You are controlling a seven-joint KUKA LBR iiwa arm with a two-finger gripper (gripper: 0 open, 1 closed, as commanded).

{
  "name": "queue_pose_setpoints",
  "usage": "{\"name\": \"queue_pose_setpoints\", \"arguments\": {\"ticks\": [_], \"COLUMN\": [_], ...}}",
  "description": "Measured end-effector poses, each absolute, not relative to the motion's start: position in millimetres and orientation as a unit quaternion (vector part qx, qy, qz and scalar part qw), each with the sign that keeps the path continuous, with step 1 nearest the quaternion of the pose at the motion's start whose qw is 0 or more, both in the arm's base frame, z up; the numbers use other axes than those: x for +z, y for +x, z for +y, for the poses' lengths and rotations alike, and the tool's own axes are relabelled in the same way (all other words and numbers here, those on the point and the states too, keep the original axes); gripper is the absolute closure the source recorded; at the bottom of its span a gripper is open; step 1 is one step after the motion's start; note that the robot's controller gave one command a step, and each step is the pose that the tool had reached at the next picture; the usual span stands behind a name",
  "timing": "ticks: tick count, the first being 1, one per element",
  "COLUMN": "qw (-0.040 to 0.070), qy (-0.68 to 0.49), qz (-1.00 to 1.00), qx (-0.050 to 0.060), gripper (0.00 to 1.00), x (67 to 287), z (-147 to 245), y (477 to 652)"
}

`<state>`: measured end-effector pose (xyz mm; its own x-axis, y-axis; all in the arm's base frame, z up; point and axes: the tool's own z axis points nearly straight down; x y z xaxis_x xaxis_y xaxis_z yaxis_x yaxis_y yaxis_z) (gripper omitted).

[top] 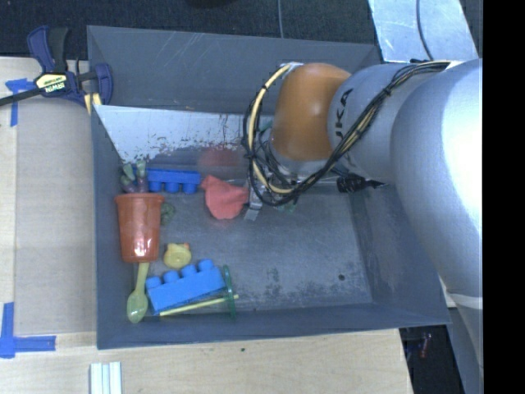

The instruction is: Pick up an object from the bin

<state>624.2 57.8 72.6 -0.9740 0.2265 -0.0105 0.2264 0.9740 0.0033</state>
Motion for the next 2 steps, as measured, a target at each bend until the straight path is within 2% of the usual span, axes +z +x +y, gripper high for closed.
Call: {"name": "queue_pose_setpoints", "arguments": {"ticks": [1, 2], "qw": [0.002, 0.000], "qy": [0.124, 0.128], "qz": [0.992, 0.992], "qx": [0.000, 0.000], "gripper": [1.00, 1.00], "x": [142.1, 224.3], "z": [64.1, 64.4], "y": [620.9, 609.3]}}
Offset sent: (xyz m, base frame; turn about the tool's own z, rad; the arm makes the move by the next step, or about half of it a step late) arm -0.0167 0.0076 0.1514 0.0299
